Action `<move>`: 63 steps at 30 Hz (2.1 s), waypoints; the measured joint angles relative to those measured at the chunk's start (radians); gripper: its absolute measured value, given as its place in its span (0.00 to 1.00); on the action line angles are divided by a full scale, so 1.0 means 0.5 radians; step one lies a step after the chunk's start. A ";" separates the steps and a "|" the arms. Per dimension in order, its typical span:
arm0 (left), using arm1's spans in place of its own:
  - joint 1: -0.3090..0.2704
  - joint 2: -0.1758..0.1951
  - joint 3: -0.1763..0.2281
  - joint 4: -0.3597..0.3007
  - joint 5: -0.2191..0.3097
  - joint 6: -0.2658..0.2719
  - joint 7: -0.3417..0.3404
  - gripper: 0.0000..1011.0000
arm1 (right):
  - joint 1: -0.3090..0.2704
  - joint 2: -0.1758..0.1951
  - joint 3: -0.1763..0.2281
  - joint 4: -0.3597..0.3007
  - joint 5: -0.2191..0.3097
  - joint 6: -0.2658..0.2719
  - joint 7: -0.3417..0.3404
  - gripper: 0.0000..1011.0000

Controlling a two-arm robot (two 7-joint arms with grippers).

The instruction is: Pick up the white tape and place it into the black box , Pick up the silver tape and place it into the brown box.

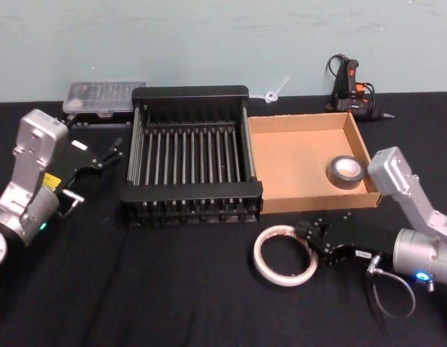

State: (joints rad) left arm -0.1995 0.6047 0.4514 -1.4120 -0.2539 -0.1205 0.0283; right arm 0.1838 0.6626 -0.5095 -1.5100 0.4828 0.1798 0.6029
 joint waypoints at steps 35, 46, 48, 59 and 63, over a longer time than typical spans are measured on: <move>0.000 0.000 0.000 0.000 0.000 0.000 0.000 0.99 | 0.107 -0.048 0.205 0.026 -0.017 -0.193 -0.097 0.05; 0.000 0.000 0.000 0.000 0.000 0.000 0.000 0.99 | 0.245 -0.127 0.159 0.152 -0.087 -0.240 -0.042 0.05; 0.000 0.000 0.000 0.000 0.000 0.000 0.000 0.99 | 0.265 -0.140 0.151 0.171 -0.096 -0.248 -0.034 0.05; 0.000 0.000 0.000 0.000 0.000 0.000 0.000 0.99 | 0.427 -0.239 0.082 0.326 -0.156 -0.303 0.038 0.05; 0.000 0.000 0.000 0.000 0.000 0.000 0.000 0.99 | 0.484 -0.279 0.060 0.390 -0.171 -0.325 0.057 0.05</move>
State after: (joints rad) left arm -0.1995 0.6046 0.4514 -1.4119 -0.2539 -0.1206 0.0283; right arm 0.4259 0.5232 -0.4797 -1.3148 0.3974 0.0171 0.6312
